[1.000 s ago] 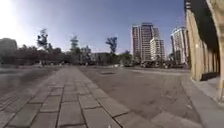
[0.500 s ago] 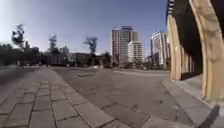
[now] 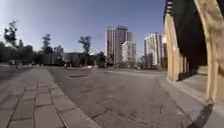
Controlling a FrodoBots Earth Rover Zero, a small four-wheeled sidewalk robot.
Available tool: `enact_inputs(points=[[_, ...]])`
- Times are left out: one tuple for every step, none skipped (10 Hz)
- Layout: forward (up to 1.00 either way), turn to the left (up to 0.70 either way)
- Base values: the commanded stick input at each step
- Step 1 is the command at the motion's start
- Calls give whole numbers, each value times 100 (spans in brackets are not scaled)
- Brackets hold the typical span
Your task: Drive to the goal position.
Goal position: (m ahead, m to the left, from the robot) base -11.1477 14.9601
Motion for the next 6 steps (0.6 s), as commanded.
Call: enact_inputs(points=[[67, 0], [67, 0], [67, 0], [67, -24], [67, -33], [67, -33]])
